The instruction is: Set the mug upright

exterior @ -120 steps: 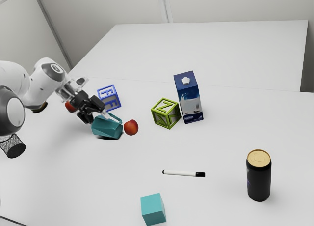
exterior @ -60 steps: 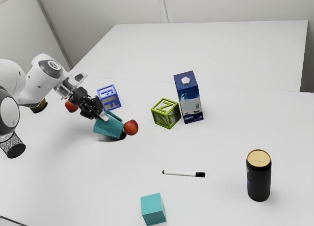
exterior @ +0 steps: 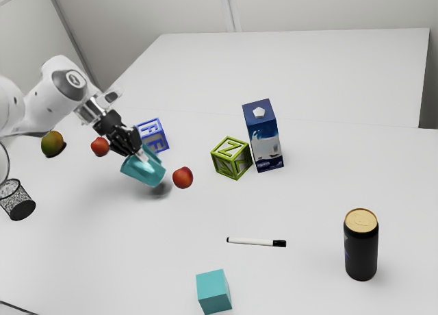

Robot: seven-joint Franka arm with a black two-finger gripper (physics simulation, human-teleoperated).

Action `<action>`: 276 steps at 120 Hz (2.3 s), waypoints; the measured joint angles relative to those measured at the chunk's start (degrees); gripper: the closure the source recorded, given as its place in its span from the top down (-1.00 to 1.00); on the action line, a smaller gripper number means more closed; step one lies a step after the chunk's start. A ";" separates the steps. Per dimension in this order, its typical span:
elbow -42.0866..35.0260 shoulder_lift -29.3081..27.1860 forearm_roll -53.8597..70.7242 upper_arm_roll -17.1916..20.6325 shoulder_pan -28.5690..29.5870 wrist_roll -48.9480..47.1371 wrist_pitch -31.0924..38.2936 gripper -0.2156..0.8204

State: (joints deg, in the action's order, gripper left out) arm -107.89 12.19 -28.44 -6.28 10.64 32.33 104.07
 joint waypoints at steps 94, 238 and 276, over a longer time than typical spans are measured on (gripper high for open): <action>-9.65 -5.96 32.74 0.67 -9.22 -20.34 16.65 -0.93; -4.44 -5.94 28.55 1.73 -11.70 -27.13 16.77 0.39; 16.28 -6.51 23.71 2.29 -10.35 -22.62 -0.14 0.54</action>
State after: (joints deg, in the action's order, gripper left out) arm -91.61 5.68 -4.73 -4.00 0.29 9.71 103.92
